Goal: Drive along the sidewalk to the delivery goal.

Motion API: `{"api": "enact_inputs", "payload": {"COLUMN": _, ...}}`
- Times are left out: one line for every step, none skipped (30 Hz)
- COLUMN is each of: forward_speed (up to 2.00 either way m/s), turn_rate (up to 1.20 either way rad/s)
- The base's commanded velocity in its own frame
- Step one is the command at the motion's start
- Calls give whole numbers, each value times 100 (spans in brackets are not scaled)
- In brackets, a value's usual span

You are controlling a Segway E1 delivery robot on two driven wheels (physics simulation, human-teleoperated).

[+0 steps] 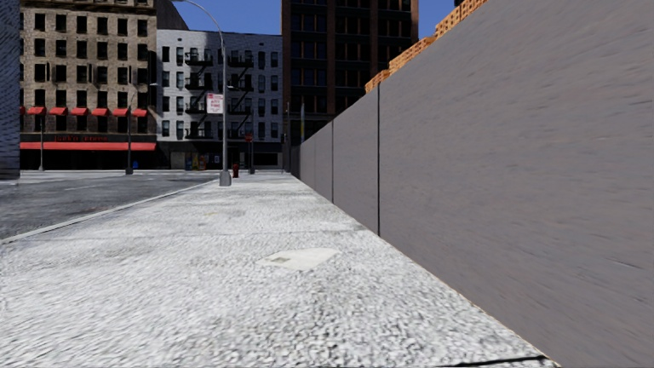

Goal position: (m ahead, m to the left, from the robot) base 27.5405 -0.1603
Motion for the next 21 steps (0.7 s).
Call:
{"api": "enact_inputs", "payload": {"forward_speed": 200, "turn_rate": 67}}
{"api": "enact_inputs", "payload": {"forward_speed": 200, "turn_rate": 67}}
{"api": "enact_inputs", "payload": {"forward_speed": 200, "turn_rate": 64}}
{"api": "enact_inputs", "payload": {"forward_speed": 200, "turn_rate": 64}}
{"api": "enact_inputs", "payload": {"forward_speed": 200, "turn_rate": 59}}
{"api": "enact_inputs", "payload": {"forward_speed": 200, "turn_rate": 51}}
{"api": "enact_inputs", "payload": {"forward_speed": 200, "turn_rate": 49}}
{"api": "enact_inputs", "payload": {"forward_speed": 200, "turn_rate": 49}}
{"api": "enact_inputs", "payload": {"forward_speed": 200, "turn_rate": 0}}
{"api": "enact_inputs", "payload": {"forward_speed": 200, "turn_rate": 0}}
{"api": "enact_inputs", "payload": {"forward_speed": 200, "turn_rate": 0}}
{"api": "enact_inputs", "payload": {"forward_speed": 200, "turn_rate": 0}}
{"api": "enact_inputs", "payload": {"forward_speed": 200, "turn_rate": 0}}
{"api": "enact_inputs", "payload": {"forward_speed": 200, "turn_rate": 0}}
{"api": "enact_inputs", "payload": {"forward_speed": 200, "turn_rate": 0}}
{"api": "enact_inputs", "payload": {"forward_speed": 200, "turn_rate": 0}}
{"api": "enact_inputs", "payload": {"forward_speed": 200, "turn_rate": 0}}
{"api": "enact_inputs", "payload": {"forward_speed": 200, "turn_rate": 0}}
{"api": "enact_inputs", "payload": {"forward_speed": 200, "turn_rate": 0}}
{"api": "enact_inputs", "payload": {"forward_speed": 200, "turn_rate": 0}}
{"api": "enact_inputs", "payload": {"forward_speed": 200, "turn_rate": 0}}
